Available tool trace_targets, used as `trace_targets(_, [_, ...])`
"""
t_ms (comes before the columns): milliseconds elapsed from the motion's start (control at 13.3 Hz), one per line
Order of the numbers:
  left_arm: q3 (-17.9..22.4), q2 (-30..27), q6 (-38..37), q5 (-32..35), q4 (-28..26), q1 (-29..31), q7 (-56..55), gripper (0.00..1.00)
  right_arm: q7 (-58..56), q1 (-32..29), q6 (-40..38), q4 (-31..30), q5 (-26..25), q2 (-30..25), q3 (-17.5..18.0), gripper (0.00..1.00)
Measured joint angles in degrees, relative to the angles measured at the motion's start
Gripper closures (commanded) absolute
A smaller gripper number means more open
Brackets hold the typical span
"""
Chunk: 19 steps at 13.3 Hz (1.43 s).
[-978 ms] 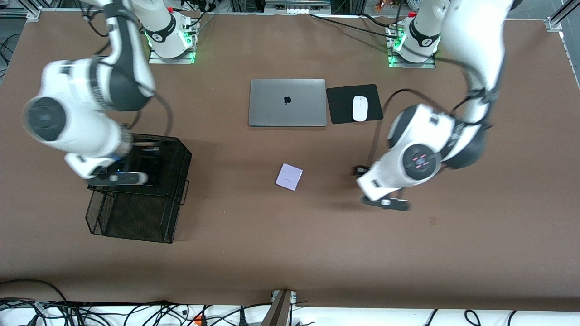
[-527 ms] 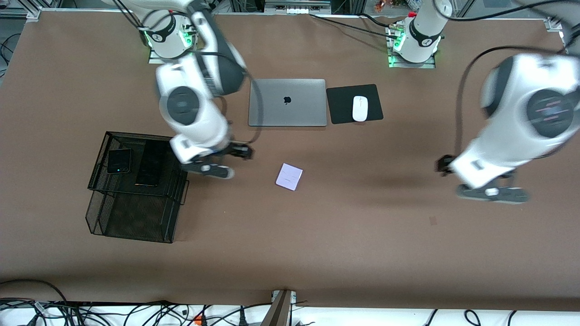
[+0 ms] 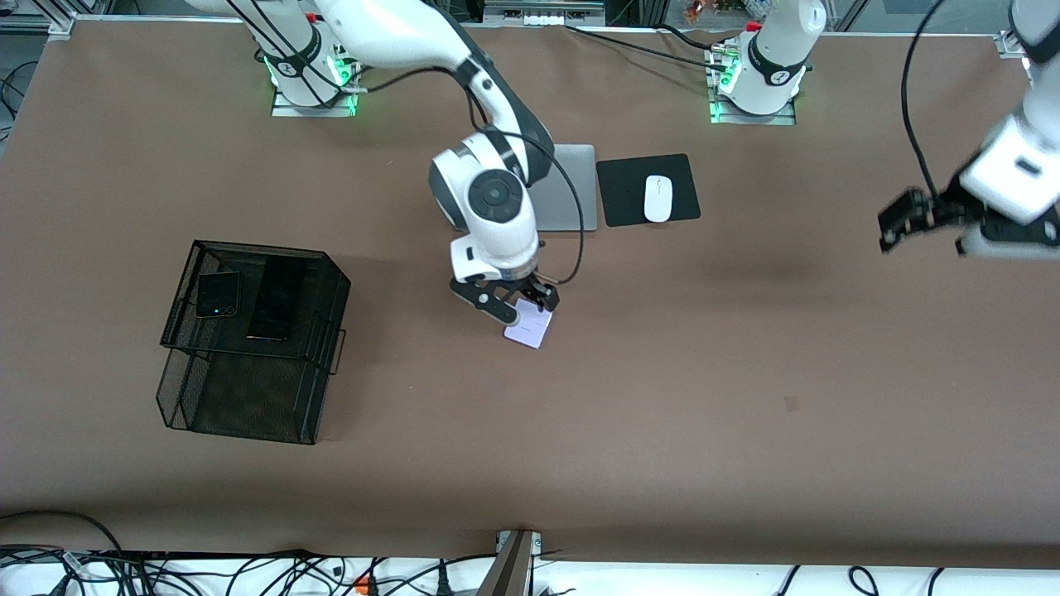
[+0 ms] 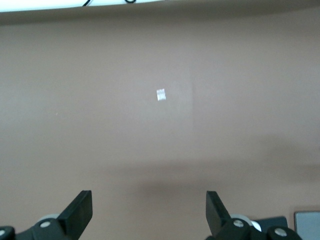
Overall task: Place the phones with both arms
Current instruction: 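Grasp the white phone with the right gripper while the left gripper withdraws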
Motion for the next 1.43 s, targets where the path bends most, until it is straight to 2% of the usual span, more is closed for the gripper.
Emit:
trace_targets(150, [1.28, -2.68, 0.00, 0.00, -2.64, -0.78, 0.06, 0.00, 3.17, -0.14, 3.09, 1.80, 0.00, 3.96, -0.11, 0.00])
trace_targets(376, [6.11, -1.68, -0.51, 0.01, -1.63, -5.48, 0.22, 0.00, 3.77, -0.11, 6.40, 2.52, 0.00, 7.49, -0.12, 0.00])
trace_targets(677, [6.51, 1.90, -2.69, 0.01, 2.30, -5.94, 0.22, 0.00, 2.43, 0.31, 10.22, 2.72, -0.23, 9.79, -0.12, 0.00])
trace_targets(903, [6.52, 4.37, -3.83, 0.01, 5.42, -5.94, 0.21, 0.00, 1.10, 0.37, 10.28, 2.76, -0.32, 9.88, -0.13, 0.00])
trace_targets(978, [6.52, 4.81, -4.01, 0.01, 5.79, -5.94, 0.21, 0.00, 0.78, 0.40, 10.28, 2.76, -0.32, 9.88, -0.13, 0.12])
trace_targets(1053, [6.52, 5.07, -4.06, 0.01, 5.98, -5.96, 0.21, 0.00, 0.44, 0.41, 10.28, 2.76, -0.33, 9.88, -0.13, 0.42])
trace_targets(1129, [6.52, 5.14, -4.06, 0.01, 6.02, -6.02, 0.21, 0.00, -0.15, 0.42, 10.25, 2.76, -0.38, 9.88, -0.14, 0.64])
trace_targets(1204, [6.52, 5.14, -4.07, 0.01, 6.05, -6.10, 0.21, 0.00, -0.81, 0.43, 10.13, 2.84, -0.42, 9.76, -0.20, 0.72])
trace_targets(1429, [6.52, 5.15, -4.10, 0.01, 6.08, -6.14, 0.21, 0.00, -2.53, 0.54, 9.85, 3.03, -0.84, 9.80, -0.19, 0.76])
